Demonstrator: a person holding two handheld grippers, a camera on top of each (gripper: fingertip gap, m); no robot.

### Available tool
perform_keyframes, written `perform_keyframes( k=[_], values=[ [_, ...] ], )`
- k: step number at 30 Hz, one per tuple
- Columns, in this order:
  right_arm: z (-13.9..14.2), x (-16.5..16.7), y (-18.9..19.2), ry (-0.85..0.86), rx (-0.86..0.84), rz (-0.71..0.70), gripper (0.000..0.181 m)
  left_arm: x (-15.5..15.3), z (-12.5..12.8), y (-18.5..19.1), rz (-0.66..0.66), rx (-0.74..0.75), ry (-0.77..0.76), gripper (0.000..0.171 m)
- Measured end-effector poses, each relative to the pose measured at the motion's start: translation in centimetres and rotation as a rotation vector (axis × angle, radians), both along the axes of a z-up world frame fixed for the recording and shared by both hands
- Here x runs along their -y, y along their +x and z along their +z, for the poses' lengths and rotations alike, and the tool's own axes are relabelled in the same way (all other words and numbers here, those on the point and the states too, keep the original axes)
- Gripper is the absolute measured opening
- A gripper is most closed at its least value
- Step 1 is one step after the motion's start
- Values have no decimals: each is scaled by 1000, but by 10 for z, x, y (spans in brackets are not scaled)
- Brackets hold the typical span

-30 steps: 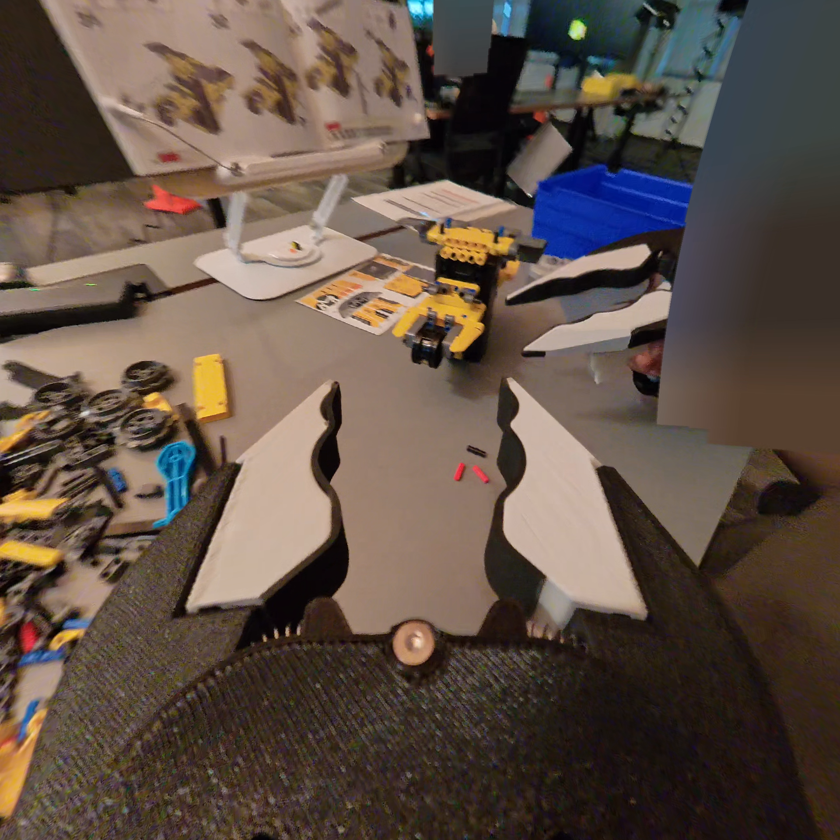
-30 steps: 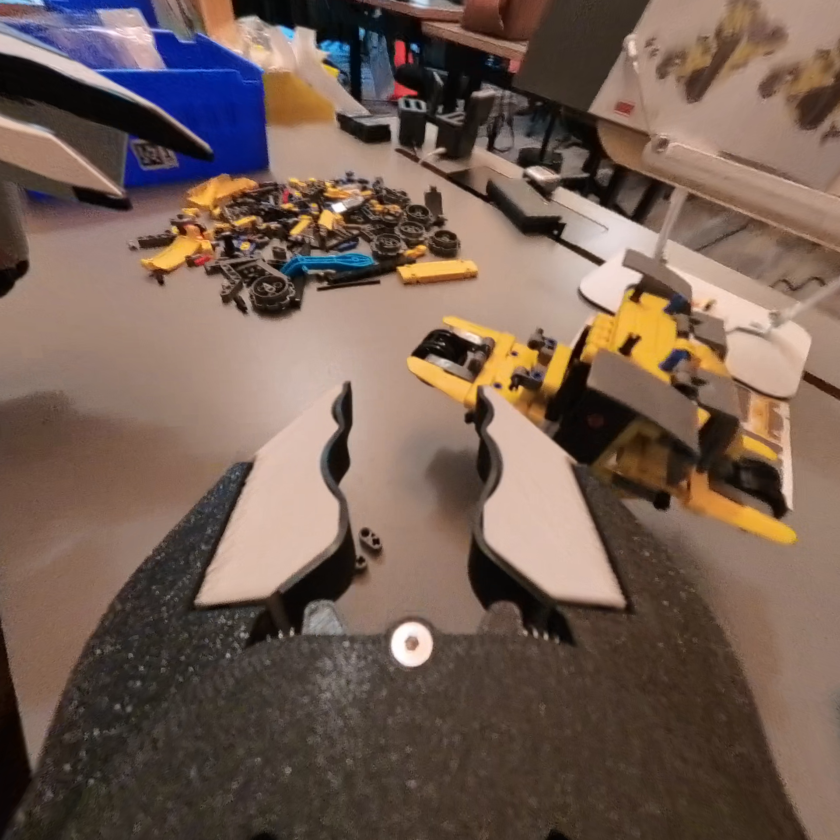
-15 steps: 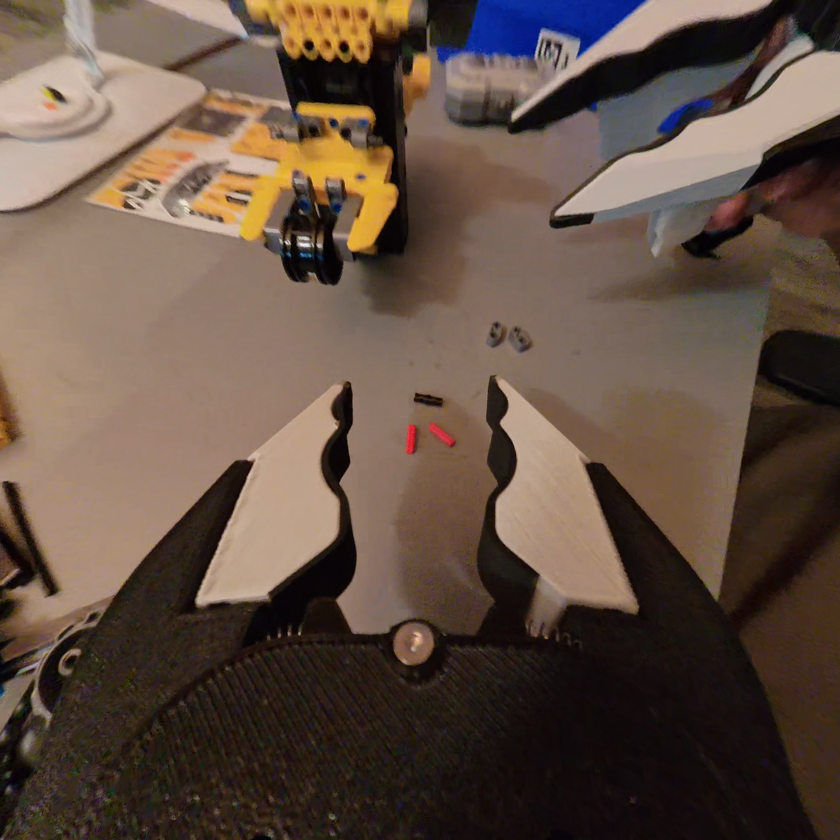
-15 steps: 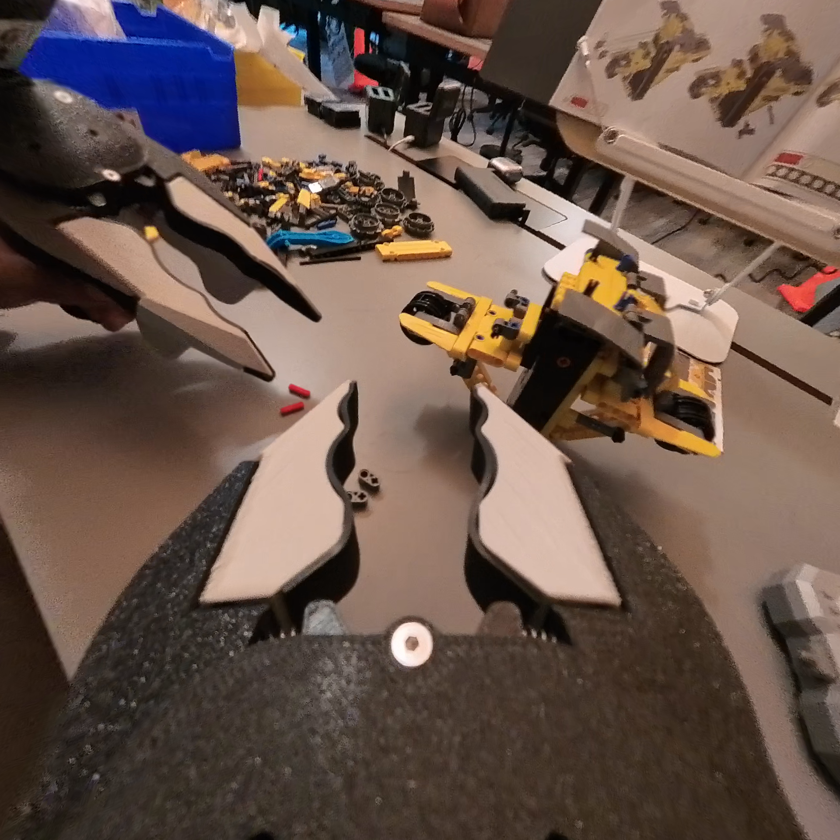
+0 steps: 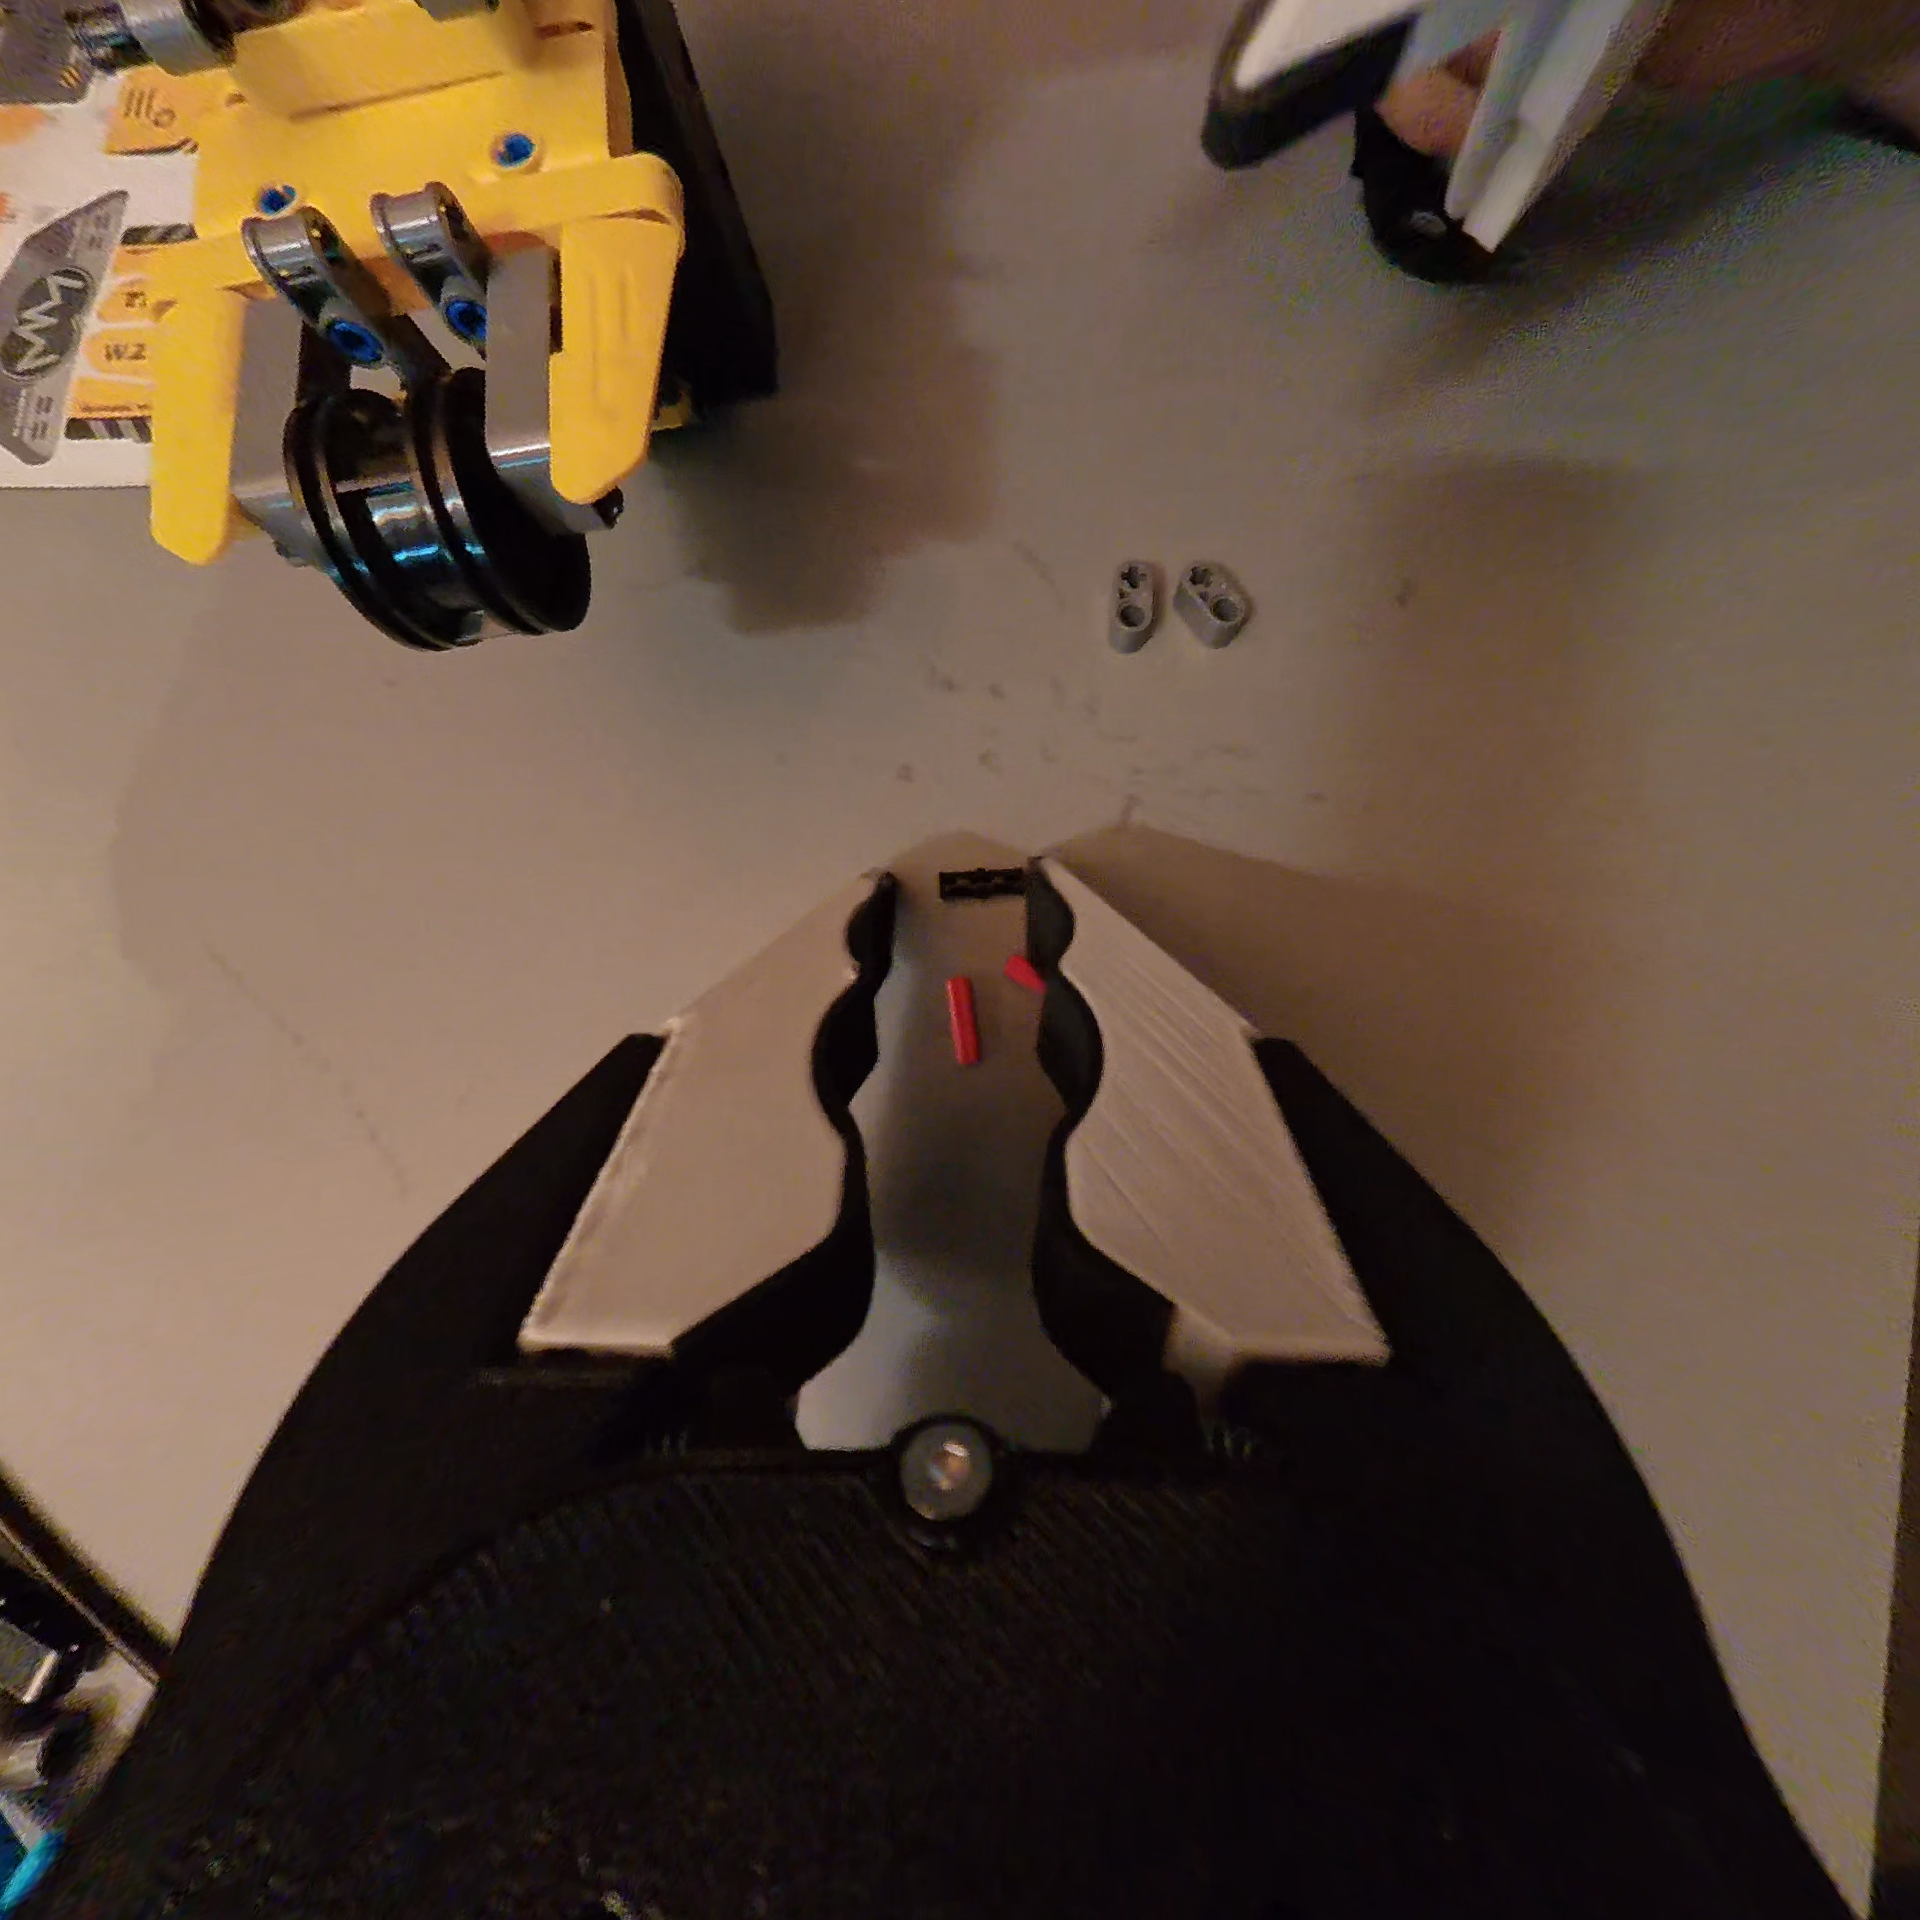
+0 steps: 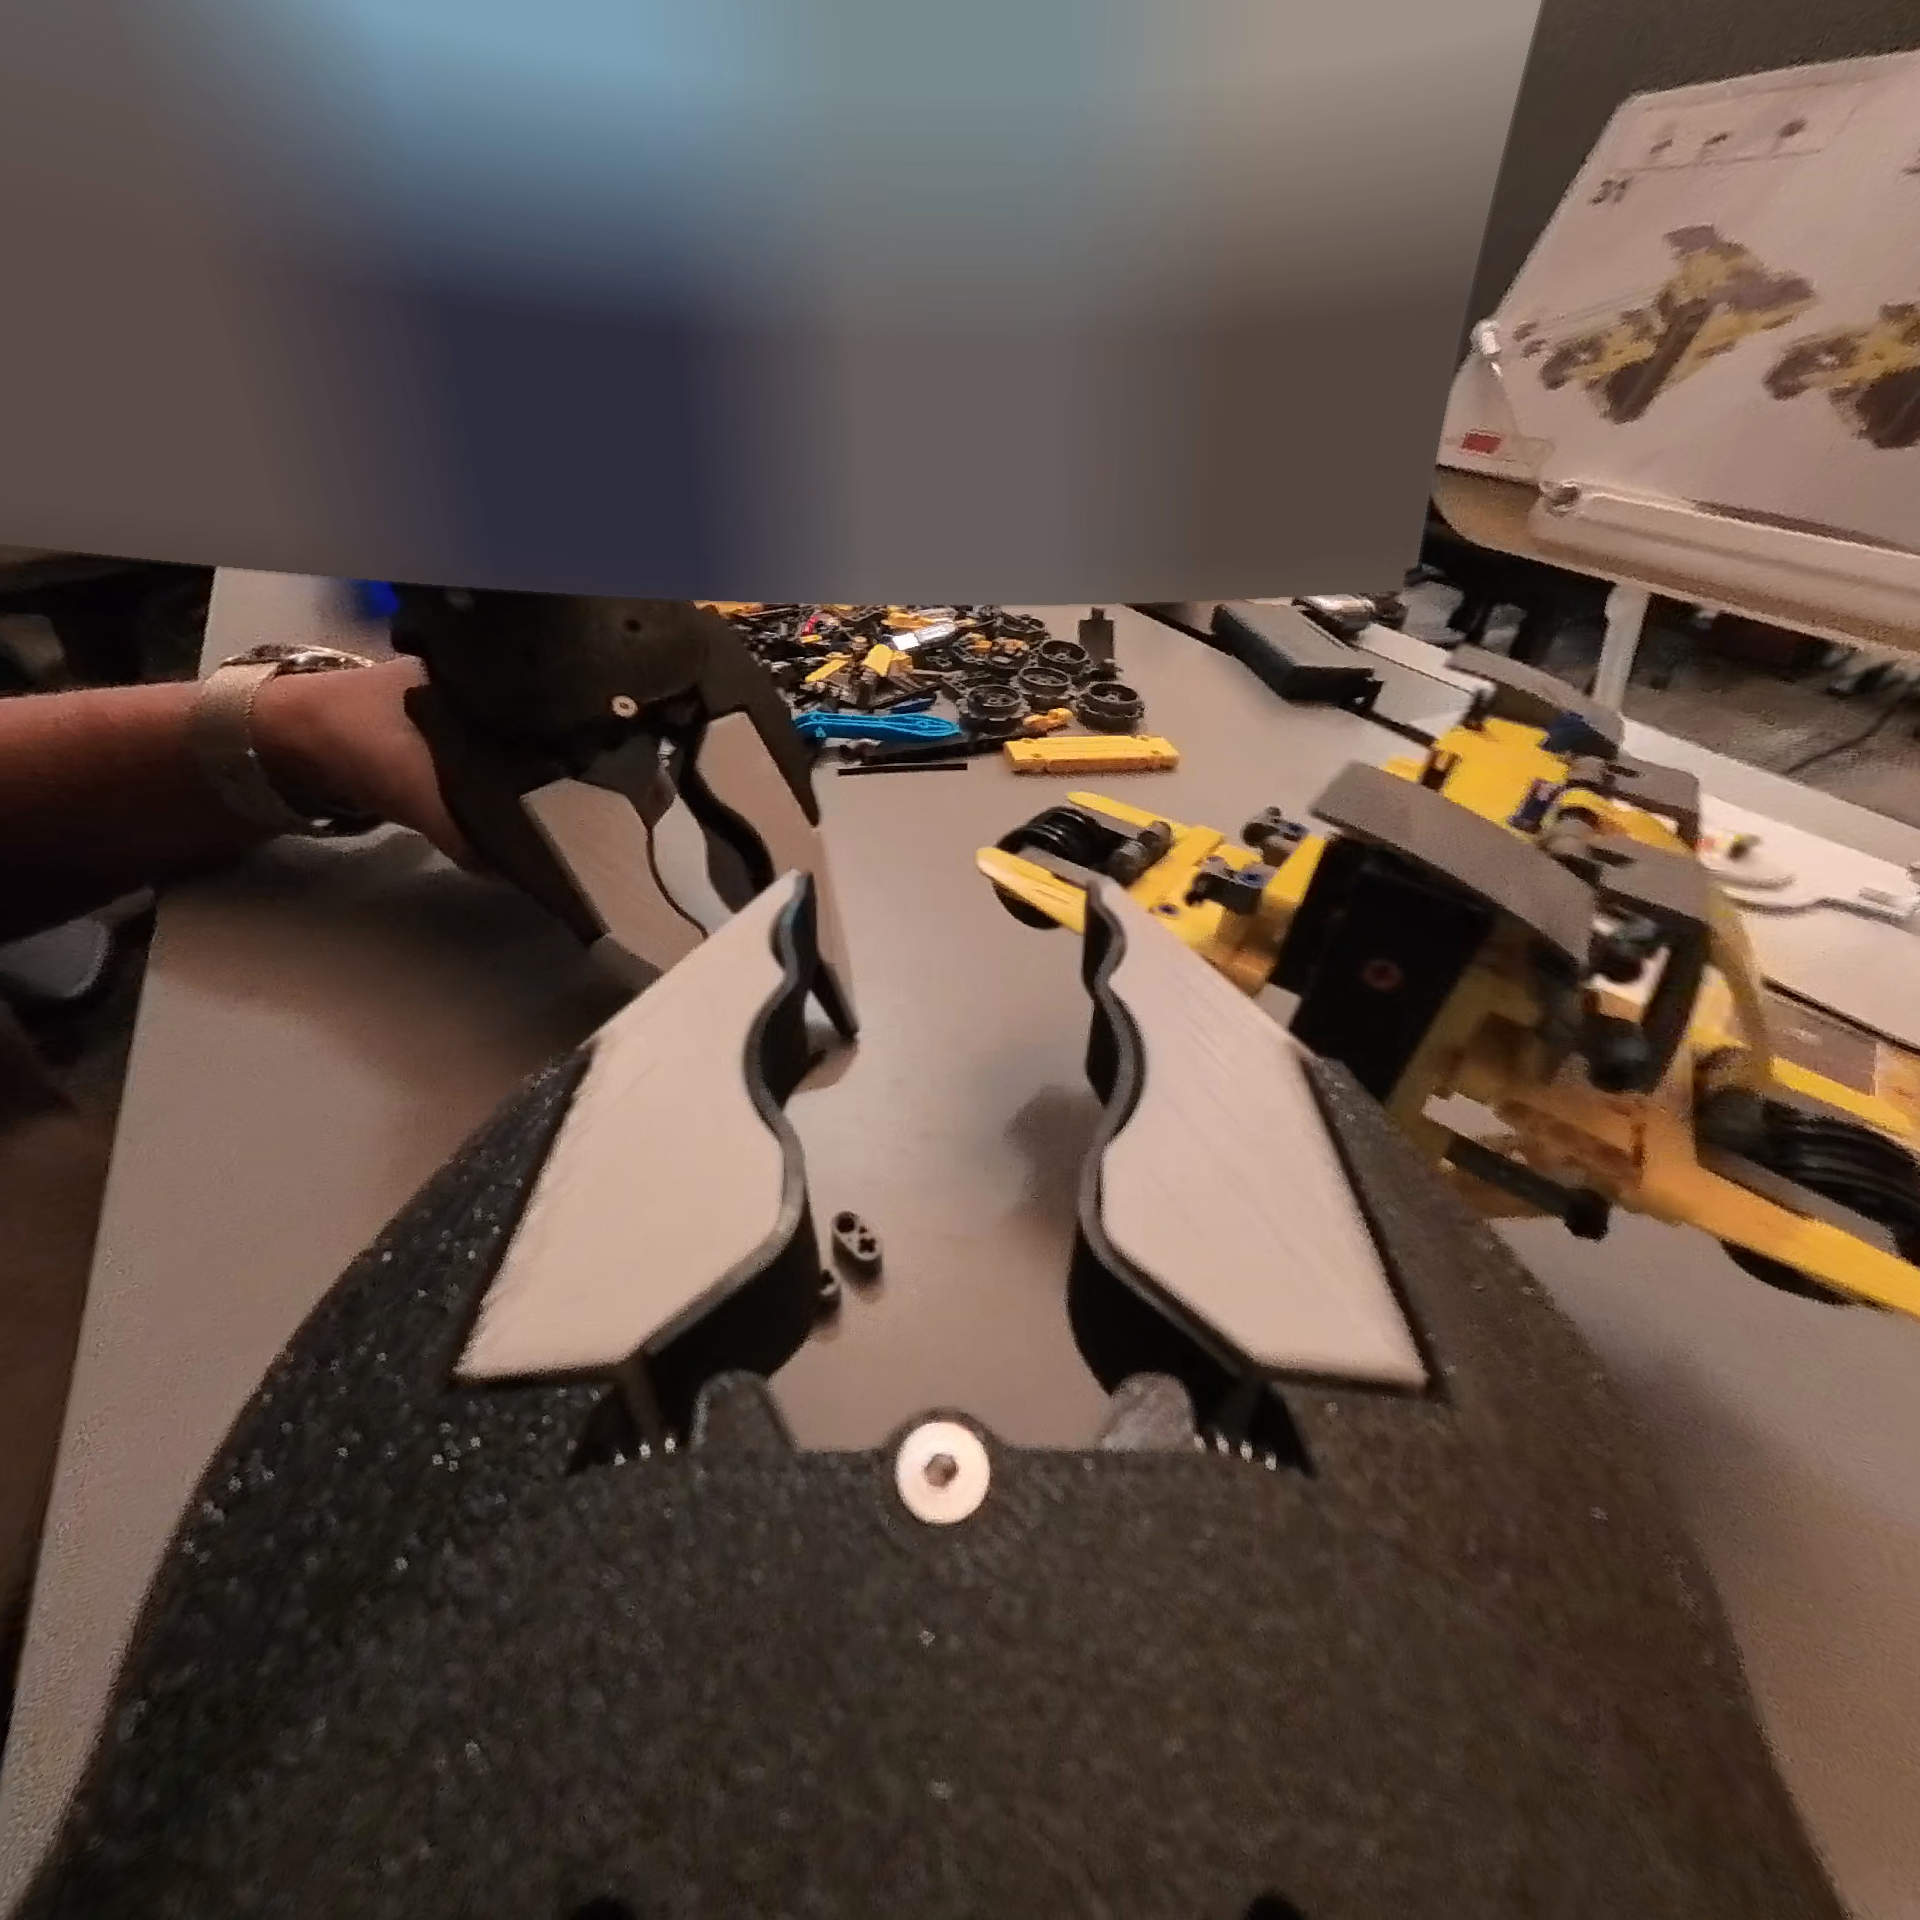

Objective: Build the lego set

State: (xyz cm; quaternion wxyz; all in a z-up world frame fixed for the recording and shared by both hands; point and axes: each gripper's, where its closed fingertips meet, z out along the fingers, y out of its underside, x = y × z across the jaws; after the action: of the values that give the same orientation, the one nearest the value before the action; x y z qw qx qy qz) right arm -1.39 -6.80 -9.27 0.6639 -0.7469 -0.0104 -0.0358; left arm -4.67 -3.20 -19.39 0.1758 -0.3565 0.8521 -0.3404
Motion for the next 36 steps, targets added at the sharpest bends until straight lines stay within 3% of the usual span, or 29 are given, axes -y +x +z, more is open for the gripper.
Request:
perform_keyframes(
  k=[1,7,11,14,17,24,29,36],
  values=[
    [0,1,3,1,-18,-6,51,0,1,0,-5,4,-1,11],
    [-1,-1,-1,-10,-20,19,53,6,23,0,-5,55,-163,12],
    [3,0,-22,24,103,89,45,9,61,1,14,90,-450,12],
    [0,-2,-37,23,223,119,33,21,86,-15,-106,45,-692,11],
    [-2,-5,-51,22,288,153,29,26,96,-24,-155,0,-819,12],
    [-3,-8,-61,36,380,150,26,37,92,-27,-180,-62,-841,11],
    [-6,-10,-66,37,457,141,7,40,89,-26,-176,-76,-848,12],
    [-4,-9,-66,33,399,156,6,40,90,-25,-177,-125,-926,20]
  ],
)
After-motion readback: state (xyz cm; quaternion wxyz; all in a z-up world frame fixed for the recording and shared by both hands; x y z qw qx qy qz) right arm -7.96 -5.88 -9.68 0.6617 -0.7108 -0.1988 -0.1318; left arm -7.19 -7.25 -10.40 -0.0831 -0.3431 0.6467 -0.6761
